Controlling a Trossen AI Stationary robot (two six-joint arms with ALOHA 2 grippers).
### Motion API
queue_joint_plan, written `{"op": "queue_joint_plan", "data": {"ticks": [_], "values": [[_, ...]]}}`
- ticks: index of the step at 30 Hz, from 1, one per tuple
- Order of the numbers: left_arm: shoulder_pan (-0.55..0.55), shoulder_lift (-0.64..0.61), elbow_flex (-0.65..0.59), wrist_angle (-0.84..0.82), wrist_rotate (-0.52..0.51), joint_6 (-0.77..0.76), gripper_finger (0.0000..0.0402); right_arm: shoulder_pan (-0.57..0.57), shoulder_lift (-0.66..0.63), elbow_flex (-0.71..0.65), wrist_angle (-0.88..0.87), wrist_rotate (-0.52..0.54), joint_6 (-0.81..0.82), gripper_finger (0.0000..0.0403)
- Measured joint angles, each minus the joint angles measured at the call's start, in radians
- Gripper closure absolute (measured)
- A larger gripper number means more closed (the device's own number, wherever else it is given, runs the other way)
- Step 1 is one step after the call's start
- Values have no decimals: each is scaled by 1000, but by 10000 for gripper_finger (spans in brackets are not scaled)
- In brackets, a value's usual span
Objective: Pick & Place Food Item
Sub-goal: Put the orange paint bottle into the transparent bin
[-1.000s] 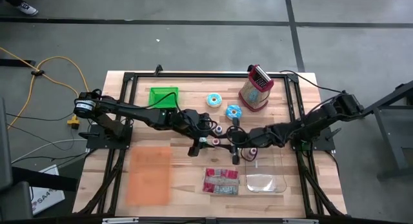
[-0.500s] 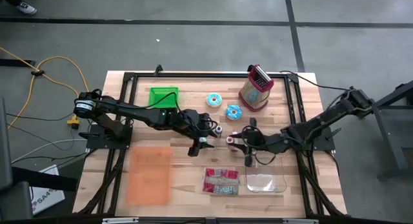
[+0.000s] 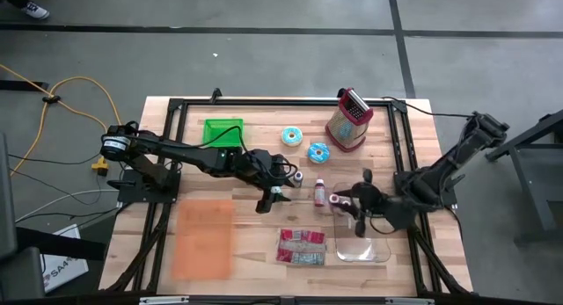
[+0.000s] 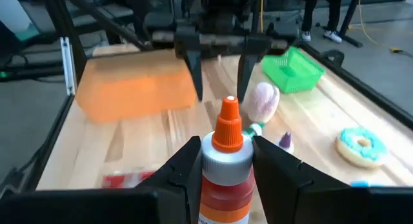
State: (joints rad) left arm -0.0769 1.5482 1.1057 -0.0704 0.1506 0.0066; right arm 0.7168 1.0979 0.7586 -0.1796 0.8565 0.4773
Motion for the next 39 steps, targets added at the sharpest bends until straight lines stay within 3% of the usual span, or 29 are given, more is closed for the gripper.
{"op": "queue_joint_plan", "data": {"ticks": [12, 19, 26, 33, 39], "values": [[0, 0, 0, -5, -2, -22, 186, 220, 3, 0, -231, 125, 339, 296], [0, 0, 0, -4, -3, -57, 186, 295, 44, -1, -266, 140, 420, 296], [0, 0, 0, -4, -23, -68, 186, 352, 155, -2, -274, 214, 521, 296], [0, 0, 0, -4, -23, -98, 186, 416, 312, -3, -288, 392, 728, 296], [0, 0, 0, -4, -23, -107, 186, 412, 433, -3, -288, 402, 876, 296]]}}
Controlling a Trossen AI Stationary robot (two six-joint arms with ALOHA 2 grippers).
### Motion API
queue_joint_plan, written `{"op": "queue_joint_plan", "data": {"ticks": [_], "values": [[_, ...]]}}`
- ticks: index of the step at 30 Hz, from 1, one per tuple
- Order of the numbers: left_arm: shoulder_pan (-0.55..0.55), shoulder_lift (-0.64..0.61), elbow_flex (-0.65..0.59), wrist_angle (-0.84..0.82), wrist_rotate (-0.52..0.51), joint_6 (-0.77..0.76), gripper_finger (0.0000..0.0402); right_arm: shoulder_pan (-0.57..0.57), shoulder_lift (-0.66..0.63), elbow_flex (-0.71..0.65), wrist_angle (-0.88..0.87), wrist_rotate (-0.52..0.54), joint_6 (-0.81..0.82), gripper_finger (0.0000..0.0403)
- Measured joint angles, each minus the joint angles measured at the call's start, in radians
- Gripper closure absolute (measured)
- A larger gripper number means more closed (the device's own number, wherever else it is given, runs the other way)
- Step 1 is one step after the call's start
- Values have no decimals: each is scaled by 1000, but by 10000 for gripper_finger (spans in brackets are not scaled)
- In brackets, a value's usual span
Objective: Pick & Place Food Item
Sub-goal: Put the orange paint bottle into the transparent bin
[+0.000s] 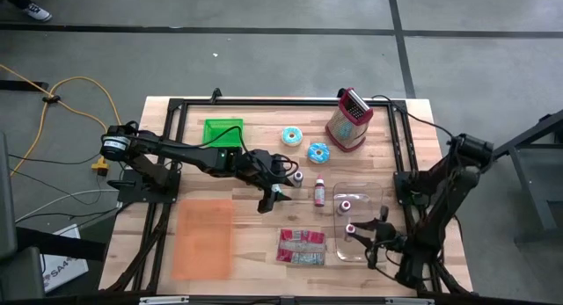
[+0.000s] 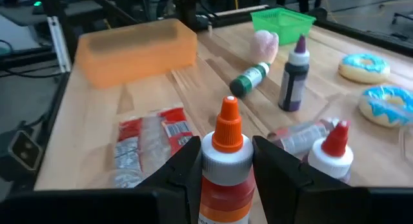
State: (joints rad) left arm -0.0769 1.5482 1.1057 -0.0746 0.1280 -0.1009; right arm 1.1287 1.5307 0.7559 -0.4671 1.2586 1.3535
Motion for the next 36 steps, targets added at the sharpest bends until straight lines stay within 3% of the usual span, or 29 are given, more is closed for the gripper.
{"op": "queue_joint_plan", "data": {"ticks": [9, 28, 36], "values": [[0, 0, 0, 0, 0, -5, 186, -5, 78, 0, 0, -1, 96, 296], [0, 0, 0, 0, 1, -5, 186, -44, 79, -2, -15, -30, 69, 296], [0, 0, 0, 0, 1, -5, 186, -50, 79, -2, -80, -34, 139, 296]]}}
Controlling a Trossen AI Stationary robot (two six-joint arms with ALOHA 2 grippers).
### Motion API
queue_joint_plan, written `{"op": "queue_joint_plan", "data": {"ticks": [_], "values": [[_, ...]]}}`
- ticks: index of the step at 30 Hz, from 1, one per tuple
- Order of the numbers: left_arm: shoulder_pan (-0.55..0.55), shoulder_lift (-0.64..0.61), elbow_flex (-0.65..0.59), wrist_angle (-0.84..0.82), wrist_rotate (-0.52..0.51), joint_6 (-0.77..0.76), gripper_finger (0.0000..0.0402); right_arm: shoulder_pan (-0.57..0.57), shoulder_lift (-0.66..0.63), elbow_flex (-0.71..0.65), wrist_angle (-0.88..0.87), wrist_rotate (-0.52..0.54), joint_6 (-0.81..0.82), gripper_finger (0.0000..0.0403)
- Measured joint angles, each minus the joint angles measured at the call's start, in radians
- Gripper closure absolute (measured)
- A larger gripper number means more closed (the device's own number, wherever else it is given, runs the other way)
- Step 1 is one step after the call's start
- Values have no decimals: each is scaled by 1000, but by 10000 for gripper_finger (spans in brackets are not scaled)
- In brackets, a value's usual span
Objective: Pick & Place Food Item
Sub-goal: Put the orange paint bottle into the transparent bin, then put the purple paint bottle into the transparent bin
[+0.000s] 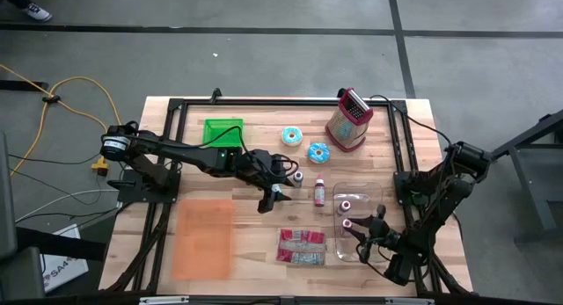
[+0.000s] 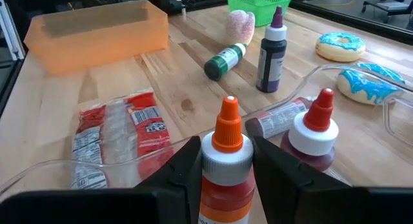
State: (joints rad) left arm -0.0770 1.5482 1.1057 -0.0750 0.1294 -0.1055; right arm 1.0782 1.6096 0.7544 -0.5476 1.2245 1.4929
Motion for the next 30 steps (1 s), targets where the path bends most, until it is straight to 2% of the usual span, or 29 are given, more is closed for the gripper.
{"op": "queue_joint_plan", "data": {"ticks": [7, 16, 30], "values": [[0, 0, 0, 0, 0, 0, 186, -2, 0, 0, 0, -9, 3, 294], [0, 0, 0, 0, 0, 0, 186, -21, 0, 0, 2, -30, 2, 264], [0, 0, 0, 0, 0, 0, 186, -20, 0, 0, 5, -26, -4, 266]]}}
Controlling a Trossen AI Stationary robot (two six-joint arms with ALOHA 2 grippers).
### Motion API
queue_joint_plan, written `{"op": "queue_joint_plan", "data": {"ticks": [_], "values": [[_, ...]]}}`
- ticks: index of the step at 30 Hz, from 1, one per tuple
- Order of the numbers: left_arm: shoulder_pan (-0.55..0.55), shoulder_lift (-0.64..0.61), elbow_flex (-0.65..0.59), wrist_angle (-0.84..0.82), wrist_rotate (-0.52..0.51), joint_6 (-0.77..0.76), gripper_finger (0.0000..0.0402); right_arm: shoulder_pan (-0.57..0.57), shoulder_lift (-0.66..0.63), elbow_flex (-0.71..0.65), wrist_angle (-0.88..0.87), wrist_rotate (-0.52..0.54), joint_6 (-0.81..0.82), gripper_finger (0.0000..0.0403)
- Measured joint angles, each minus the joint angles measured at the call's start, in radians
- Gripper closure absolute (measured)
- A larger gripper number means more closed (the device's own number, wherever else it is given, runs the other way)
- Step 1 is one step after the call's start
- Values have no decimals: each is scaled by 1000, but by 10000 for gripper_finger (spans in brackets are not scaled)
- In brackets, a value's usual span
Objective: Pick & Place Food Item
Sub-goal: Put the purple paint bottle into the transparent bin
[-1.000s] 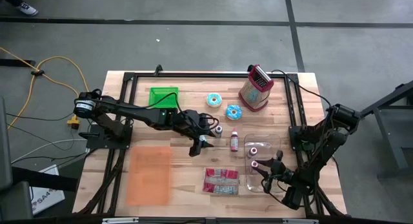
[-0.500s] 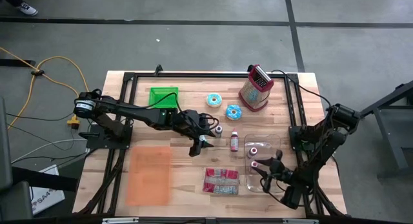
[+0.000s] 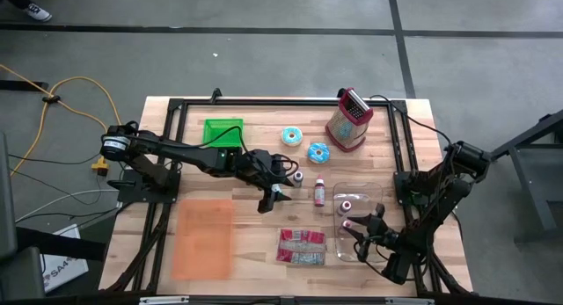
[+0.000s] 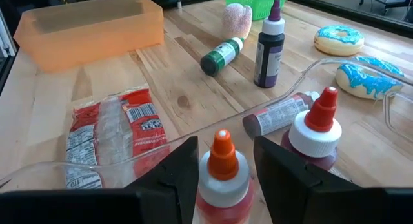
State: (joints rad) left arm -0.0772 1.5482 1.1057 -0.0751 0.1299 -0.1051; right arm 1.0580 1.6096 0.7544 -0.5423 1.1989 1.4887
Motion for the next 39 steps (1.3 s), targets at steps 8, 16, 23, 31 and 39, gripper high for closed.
{"op": "queue_joint_plan", "data": {"ticks": [8, 16, 23, 31, 39], "values": [[0, 0, 0, 0, 0, 0, 186, 0, -4, 0, 0, 87, -48, 266], [0, 0, 0, 0, 0, 0, 186, -1, -67, 0, 0, 175, -135, 266], [0, 0, 0, -4, 0, -23, 186, -37, -182, 0, 1, 159, -259, 266], [0, 0, 0, -42, 0, -23, 186, -77, -255, 0, 13, 110, -369, 266], [0, 0, 0, -41, -1, -25, 186, -216, -262, 0, 146, -74, -586, 266]]}}
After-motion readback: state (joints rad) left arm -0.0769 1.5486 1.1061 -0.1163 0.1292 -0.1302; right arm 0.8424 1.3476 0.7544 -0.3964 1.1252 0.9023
